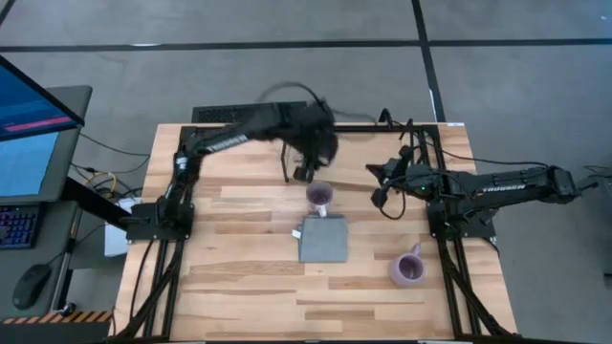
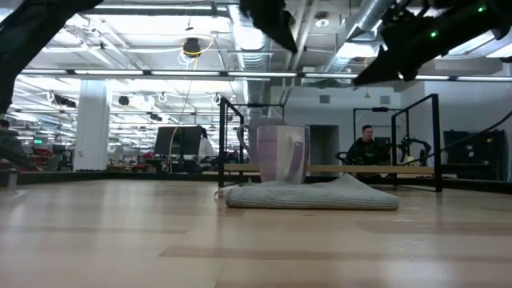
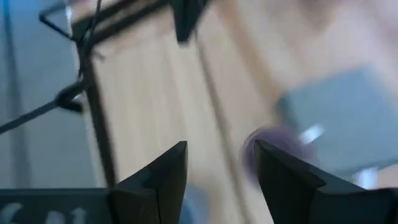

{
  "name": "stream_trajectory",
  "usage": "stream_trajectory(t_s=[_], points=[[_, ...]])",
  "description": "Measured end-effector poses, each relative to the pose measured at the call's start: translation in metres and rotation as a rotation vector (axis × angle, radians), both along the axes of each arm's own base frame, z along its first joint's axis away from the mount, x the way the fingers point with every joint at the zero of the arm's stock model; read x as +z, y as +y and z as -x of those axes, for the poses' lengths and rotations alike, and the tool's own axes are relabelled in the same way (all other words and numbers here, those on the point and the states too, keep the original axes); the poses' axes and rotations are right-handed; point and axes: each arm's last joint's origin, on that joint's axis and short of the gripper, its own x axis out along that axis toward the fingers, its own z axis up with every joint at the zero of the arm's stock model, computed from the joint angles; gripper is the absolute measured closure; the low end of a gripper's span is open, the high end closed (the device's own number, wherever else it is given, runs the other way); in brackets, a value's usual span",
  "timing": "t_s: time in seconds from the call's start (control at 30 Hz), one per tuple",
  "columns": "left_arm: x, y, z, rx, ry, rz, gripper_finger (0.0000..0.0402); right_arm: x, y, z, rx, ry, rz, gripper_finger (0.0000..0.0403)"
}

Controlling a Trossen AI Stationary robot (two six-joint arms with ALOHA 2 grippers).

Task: Stack small to large cups/mugs on shelf
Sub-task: Put the left violet cup on the shelf

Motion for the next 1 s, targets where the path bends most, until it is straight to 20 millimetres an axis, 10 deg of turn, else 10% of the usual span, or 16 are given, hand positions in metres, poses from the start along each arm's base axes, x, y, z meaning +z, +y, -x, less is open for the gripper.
stream_trajectory(t_s=[0.33,1.0], points=[[0.033,0.04,0.052,-0.351,-0.264,0.434,0.0228,0.0,0.019,-0.001,0.098,-0.01,-0.016,0.0386],[-0.012,0.004,0.147,0.127,-0.519,0.158,0.0228,0.006,0.024,-0.002,0.078,-0.084,-0.019,0.0386]])
